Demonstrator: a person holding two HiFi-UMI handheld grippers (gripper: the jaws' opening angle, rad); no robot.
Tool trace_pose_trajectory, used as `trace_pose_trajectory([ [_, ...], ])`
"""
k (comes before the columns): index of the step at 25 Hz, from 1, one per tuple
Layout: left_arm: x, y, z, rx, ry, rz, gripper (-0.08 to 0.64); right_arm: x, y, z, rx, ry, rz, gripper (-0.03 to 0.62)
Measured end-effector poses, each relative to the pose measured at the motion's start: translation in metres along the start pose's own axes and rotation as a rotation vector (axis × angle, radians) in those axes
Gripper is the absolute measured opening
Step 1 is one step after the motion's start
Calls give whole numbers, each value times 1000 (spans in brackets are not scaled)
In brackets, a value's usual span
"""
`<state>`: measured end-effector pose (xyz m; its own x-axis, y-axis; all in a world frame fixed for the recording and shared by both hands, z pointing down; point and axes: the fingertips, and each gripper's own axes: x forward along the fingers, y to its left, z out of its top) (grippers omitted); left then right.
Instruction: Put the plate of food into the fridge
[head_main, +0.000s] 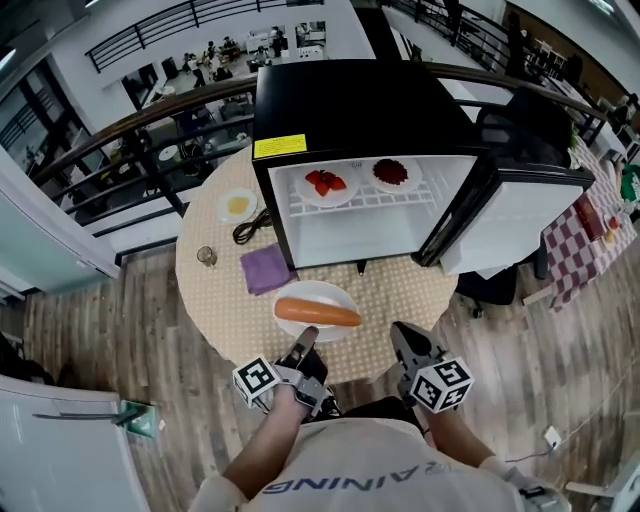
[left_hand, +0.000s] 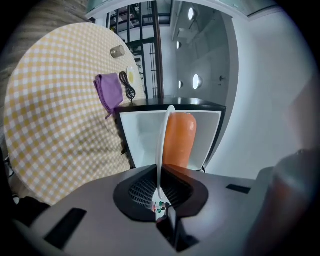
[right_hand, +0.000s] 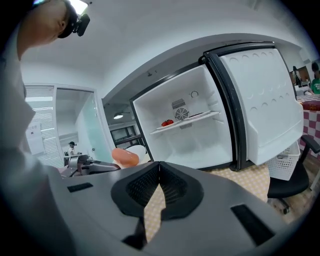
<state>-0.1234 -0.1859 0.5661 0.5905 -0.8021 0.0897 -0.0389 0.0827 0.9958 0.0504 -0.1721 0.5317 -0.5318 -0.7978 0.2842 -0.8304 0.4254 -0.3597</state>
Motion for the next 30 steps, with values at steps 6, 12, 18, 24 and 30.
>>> trace_pose_trajectory([
  [6,21,4,7,-32,0,-1,25,8,-8,-5,8,34,-11,23],
  [12,53,20,11,-4,-34,55,25,15,-29,2,3,62,26,23],
  [18,90,38,27,-5,-101,94,25,22,-51,9,-9,97,69,23],
  [24,144,52,48,-28,-153,98,25,30,-62,0,4,142,103,23],
  [30,185,61,63,-44,-189,114,26,31,-73,-1,10,160,105,23],
])
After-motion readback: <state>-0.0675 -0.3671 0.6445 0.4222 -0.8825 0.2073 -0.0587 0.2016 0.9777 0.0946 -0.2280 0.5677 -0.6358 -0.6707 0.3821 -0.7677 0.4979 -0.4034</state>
